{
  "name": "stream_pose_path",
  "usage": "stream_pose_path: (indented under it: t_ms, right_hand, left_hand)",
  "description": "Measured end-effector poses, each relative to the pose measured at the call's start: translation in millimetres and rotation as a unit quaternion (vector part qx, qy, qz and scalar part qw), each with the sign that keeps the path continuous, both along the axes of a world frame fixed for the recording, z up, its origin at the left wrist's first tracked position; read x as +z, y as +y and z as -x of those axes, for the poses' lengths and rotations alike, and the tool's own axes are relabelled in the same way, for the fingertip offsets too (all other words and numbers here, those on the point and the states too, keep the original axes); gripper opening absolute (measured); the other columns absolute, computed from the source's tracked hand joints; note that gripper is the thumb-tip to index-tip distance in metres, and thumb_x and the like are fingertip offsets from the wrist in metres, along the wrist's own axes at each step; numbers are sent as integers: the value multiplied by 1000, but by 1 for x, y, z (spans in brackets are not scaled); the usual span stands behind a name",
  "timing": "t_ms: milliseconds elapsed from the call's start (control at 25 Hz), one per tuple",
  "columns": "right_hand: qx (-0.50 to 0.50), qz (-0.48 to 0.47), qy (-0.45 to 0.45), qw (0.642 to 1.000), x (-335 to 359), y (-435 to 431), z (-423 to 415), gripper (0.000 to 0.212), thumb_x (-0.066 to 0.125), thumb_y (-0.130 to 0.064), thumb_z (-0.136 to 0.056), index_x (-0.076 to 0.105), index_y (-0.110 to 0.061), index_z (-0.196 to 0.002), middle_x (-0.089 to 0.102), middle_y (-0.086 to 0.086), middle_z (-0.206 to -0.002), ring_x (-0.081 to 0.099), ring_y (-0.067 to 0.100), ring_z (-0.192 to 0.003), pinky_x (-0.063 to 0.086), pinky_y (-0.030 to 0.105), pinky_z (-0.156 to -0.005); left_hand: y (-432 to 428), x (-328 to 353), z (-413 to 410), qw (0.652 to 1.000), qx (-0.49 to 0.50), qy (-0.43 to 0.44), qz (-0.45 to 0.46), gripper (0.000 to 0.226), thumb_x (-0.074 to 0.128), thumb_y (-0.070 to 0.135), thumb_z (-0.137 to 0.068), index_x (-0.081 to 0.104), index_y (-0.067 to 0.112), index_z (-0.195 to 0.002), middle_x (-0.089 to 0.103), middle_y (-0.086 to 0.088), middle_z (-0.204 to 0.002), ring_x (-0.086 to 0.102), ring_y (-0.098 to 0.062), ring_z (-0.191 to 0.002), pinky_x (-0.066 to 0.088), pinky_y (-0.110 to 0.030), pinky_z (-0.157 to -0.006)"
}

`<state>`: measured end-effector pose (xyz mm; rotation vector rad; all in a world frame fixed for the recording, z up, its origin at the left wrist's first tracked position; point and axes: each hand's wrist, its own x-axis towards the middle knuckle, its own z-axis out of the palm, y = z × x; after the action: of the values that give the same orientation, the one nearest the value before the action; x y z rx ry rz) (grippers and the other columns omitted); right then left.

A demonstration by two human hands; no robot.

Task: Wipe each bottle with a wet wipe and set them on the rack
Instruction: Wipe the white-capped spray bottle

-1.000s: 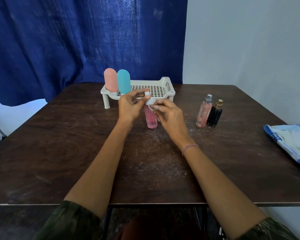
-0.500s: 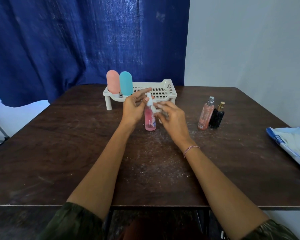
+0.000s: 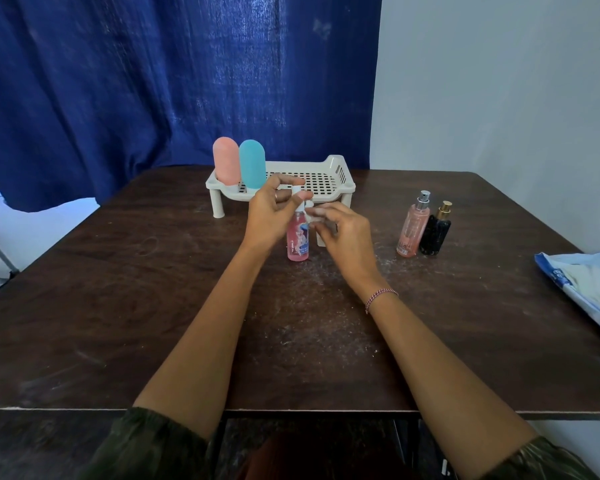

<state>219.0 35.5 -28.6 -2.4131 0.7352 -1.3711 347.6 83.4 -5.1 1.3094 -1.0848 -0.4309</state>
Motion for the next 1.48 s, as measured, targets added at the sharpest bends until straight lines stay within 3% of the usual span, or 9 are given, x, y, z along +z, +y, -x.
stream_pose_path:
  t_ms: [120,320,520,800,920,1040,1160,1320,1480]
  right_hand:
    - [28,42,7,999,-1,3,-2,23,65,-1,-82,69,-4,-104,66,9,-108,59,15,-103,43,13,-90]
    - [44,45,11,998,-2,3,-5,24,65,-1,-82,69,-6,-105,65,7,-109,56,12,-104,37,4,-90]
    - [36,-52,-19,998,-1,-3,0,24,66,-5,-83,69,-8,-107,66,7,-112,58,14,-106,47,22,-93]
    - [68,24,-10,997,0,0,1,20,66,-4,-82,71,-7,-101,65,9,-104,58,19,-103,50,27,-88]
    - [72,-84,-57,992,-2,-6,1,19,68,-8,-82,72,-10,-100,66,3,-106,58,13,-103,52,30,-87]
    - [89,-221,-73,968,-4,-10,-1,22,67,-9,-83,69,-11,-105,65,1,-111,58,11,-106,52,34,-90]
    - [100,-224,-79,966,-7,-9,-3,24,68,-9,-83,69,-11,-107,64,1,-114,57,11,-109,51,34,-92]
    - [123,-209,-101,965,-7,-5,-5,25,69,-11,-81,69,-13,-106,63,0,-116,54,11,-114,51,32,-92]
    - [147,-270,-113,945,-9,-6,-5,25,66,-9,-84,68,-11,-109,65,2,-116,56,11,-114,49,35,-97]
  left_hand:
    - [1,1,0,1000,-12,-3,-3,17,54,14,-95,53,14,-112,64,-8,-122,63,-16,-111,55,-33,-88]
    - [2,2,-4,999,0,-44,-23,22,47,12,-98,51,17,-119,58,11,-111,60,0,-96,53,-11,-72]
    - [3,2,-8,999,-27,-20,-35,25,42,11,-100,54,12,-122,67,-4,-114,65,-7,-101,54,-15,-76]
    - [4,0,-9,992,-112,40,-33,28,37,12,-102,46,11,-128,62,-10,-125,60,-20,-115,52,-35,-94]
    - [4,1,-12,991,-127,31,-38,27,37,10,-101,51,6,-124,63,-11,-122,58,-22,-117,49,-35,-97]
    - [7,5,-14,994,-88,-47,-46,25,40,9,-100,57,15,-117,60,-1,-123,56,-9,-113,49,-11,-83]
    - [9,7,-18,995,-60,-73,-43,26,44,7,-99,59,21,-114,53,4,-124,54,1,-101,46,-3,-70]
    - [11,8,-22,994,-75,-70,-36,26,44,4,-98,60,17,-114,56,2,-121,55,-2,-103,48,-7,-75]
    - [13,9,-25,993,-90,-64,-40,24,44,4,-98,59,17,-112,57,2,-116,57,-7,-103,50,-10,-76]
